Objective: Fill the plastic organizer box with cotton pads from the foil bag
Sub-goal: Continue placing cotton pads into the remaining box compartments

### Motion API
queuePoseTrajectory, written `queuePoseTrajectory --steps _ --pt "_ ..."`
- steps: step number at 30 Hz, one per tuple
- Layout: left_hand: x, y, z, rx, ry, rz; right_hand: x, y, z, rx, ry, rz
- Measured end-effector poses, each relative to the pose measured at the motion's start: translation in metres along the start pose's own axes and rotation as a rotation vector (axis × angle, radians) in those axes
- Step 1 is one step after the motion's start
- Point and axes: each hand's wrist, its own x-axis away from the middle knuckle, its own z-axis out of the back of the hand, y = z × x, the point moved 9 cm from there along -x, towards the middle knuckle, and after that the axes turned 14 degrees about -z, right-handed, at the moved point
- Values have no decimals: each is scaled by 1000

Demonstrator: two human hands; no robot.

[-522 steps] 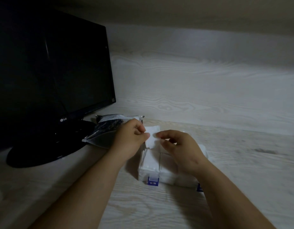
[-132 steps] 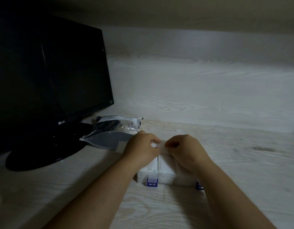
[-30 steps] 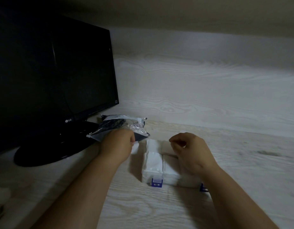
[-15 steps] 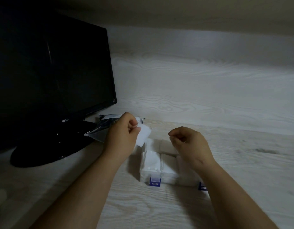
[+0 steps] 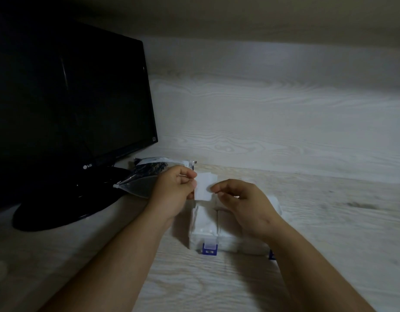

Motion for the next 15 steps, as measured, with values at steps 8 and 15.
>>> queuePoseTrajectory --steps 8,15 --pt "0 -2 -3 15 -11 22 0 1 3 23 19 -22" --pt "3 0 -8 60 -38 33 -1 1 1 35 10 -14"
